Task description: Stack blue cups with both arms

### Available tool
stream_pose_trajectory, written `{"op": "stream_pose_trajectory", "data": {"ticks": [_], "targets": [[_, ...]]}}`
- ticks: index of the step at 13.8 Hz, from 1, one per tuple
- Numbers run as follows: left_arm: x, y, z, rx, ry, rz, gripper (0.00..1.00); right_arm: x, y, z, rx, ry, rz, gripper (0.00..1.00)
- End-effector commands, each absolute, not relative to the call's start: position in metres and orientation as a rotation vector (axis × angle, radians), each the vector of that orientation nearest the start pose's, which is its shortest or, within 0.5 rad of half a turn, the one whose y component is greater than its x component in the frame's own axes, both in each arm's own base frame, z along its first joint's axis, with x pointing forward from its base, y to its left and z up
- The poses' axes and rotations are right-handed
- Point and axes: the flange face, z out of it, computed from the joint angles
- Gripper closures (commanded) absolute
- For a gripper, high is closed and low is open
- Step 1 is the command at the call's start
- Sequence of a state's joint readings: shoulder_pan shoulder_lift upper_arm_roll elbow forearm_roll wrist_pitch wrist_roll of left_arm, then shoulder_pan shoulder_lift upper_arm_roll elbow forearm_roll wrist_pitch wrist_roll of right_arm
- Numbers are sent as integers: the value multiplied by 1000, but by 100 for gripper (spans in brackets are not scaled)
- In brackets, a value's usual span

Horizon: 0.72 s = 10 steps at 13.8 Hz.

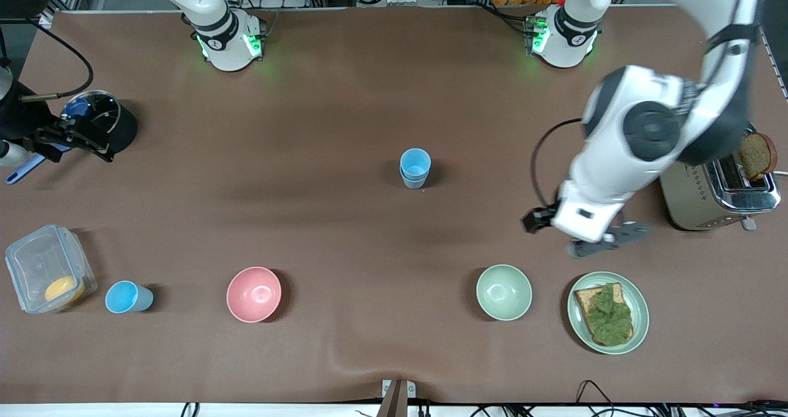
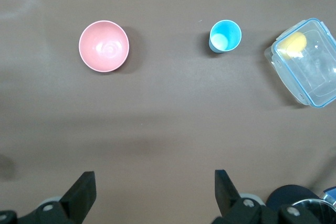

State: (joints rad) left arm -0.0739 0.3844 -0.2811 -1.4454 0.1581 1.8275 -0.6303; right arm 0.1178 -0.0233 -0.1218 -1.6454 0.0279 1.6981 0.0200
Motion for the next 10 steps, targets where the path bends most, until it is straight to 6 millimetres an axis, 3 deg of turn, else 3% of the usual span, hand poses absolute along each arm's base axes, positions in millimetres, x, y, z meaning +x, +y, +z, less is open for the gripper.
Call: {"op": "stream_pose_trajectory", "data": {"ticks": [1, 3, 5, 8, 10], "targets": [[635, -133, 495, -3042, -290, 48, 0, 546, -6, 621, -3087, 32, -64, 0], [627, -111, 503, -3056, -230, 64, 0, 546, -7, 622, -3086, 34, -66, 0], [608, -89, 521, -3073, -192, 65, 0, 546, -7, 622, -3086, 36, -62, 0], [569, -73, 535, -3090, -54, 85, 0, 546, -8, 623, -3086, 34, -64, 0], [557, -56, 561, -3093, -29, 65, 0, 545, -8, 623, -3086, 34, -62, 0]]}}
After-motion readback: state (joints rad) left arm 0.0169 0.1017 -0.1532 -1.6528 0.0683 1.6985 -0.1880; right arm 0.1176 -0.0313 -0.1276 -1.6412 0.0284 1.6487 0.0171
